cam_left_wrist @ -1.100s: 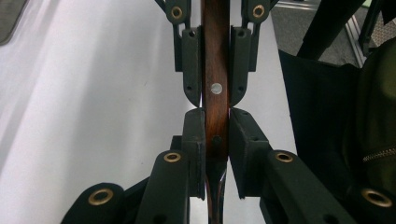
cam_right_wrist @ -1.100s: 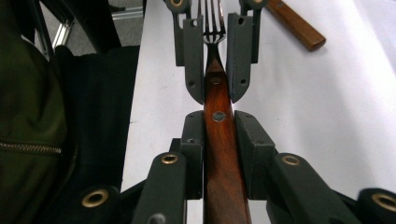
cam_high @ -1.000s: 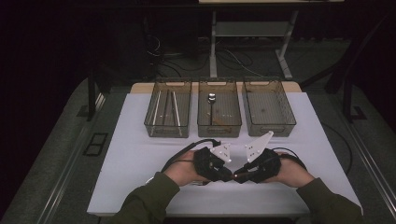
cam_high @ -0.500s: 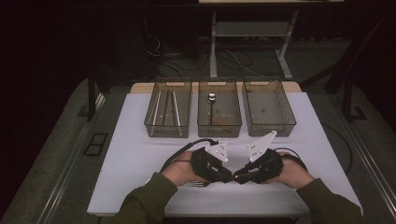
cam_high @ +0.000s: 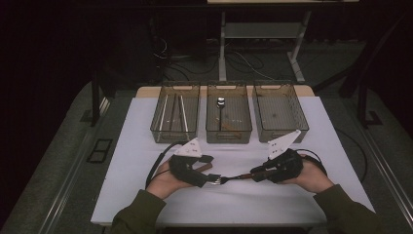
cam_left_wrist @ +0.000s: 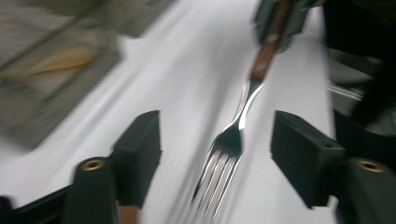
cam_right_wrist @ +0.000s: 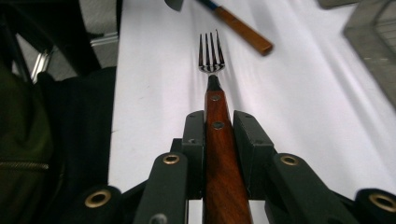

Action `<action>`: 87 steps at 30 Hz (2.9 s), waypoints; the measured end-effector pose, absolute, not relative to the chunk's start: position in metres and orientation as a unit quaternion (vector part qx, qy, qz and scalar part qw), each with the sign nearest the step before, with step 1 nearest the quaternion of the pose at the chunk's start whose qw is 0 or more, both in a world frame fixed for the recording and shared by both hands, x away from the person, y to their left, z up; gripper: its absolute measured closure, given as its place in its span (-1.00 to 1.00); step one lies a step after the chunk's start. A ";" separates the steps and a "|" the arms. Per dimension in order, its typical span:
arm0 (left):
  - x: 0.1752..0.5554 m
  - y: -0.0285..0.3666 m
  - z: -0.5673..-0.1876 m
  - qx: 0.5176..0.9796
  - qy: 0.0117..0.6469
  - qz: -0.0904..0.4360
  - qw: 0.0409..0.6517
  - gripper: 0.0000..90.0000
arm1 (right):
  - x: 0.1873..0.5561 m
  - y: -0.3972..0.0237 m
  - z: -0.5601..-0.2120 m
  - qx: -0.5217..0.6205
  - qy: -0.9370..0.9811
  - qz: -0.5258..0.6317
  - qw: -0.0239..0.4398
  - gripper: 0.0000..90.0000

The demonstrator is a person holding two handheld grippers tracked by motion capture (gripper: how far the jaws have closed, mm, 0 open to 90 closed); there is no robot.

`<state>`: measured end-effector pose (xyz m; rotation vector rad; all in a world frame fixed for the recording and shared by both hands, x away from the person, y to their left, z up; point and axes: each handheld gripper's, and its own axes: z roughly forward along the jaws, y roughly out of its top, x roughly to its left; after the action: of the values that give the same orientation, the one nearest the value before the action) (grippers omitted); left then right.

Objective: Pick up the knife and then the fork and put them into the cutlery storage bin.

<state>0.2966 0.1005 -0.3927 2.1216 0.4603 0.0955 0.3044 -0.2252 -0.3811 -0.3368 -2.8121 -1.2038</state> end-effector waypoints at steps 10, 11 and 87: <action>0.284 0.142 -0.418 0.843 0.263 0.089 0.460 -0.72 | 0.317 -0.242 -0.373 -0.149 -0.899 -0.412 0.003 0.67; 0.283 0.145 -0.420 0.842 0.267 0.094 0.459 -0.74 | 0.319 -0.244 -0.373 -0.152 -0.897 -0.415 0.002 0.67; 0.279 0.152 -0.432 0.842 0.276 0.110 0.449 -1.00 | 0.452 -0.337 -0.354 -0.467 -0.781 -0.381 -0.162 0.67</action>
<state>0.2794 0.1518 -0.4317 2.0834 0.6823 0.2732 0.4523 -0.3375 -0.3542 -1.6407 -2.7458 -1.3378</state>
